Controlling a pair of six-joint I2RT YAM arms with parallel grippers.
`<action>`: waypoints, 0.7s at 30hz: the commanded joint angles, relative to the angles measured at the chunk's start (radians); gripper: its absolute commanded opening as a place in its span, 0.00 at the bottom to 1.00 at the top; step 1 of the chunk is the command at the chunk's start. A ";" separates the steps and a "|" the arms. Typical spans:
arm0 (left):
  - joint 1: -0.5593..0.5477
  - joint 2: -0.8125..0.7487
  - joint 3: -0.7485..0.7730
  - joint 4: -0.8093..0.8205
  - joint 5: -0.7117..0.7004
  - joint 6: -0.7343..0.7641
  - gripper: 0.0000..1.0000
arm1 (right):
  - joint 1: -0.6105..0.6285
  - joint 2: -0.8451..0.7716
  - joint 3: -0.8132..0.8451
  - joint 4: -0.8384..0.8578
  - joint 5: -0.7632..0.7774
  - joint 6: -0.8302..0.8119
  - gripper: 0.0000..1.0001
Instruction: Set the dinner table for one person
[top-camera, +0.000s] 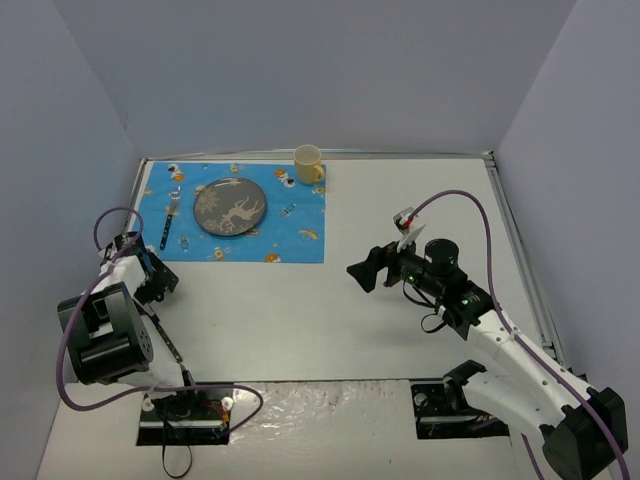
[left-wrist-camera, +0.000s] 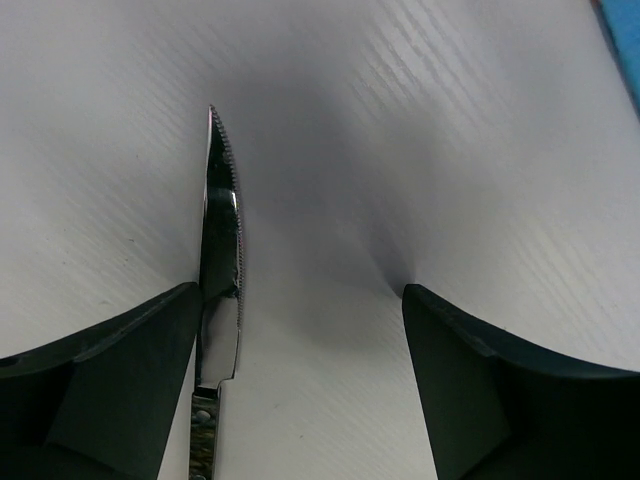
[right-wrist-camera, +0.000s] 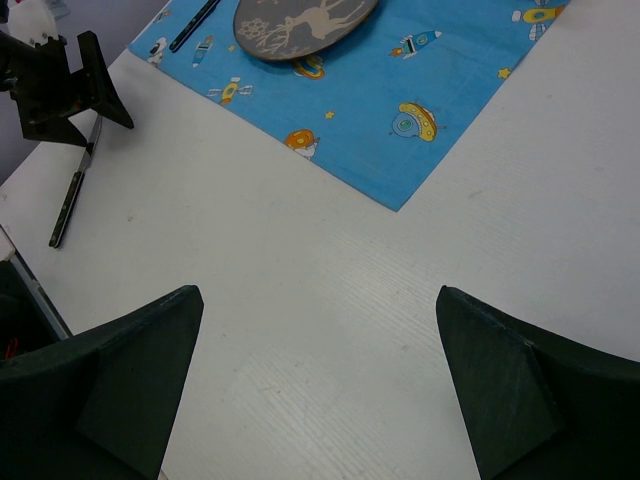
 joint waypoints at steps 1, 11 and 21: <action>0.001 0.021 0.010 0.040 -0.015 -0.012 0.75 | 0.012 -0.031 0.002 0.043 0.000 -0.005 1.00; -0.010 0.057 -0.021 0.076 0.027 -0.036 0.50 | 0.032 -0.047 -0.002 0.038 0.016 -0.016 1.00; -0.175 0.016 -0.019 0.093 0.026 -0.145 0.49 | 0.041 -0.044 -0.002 0.036 0.027 -0.019 1.00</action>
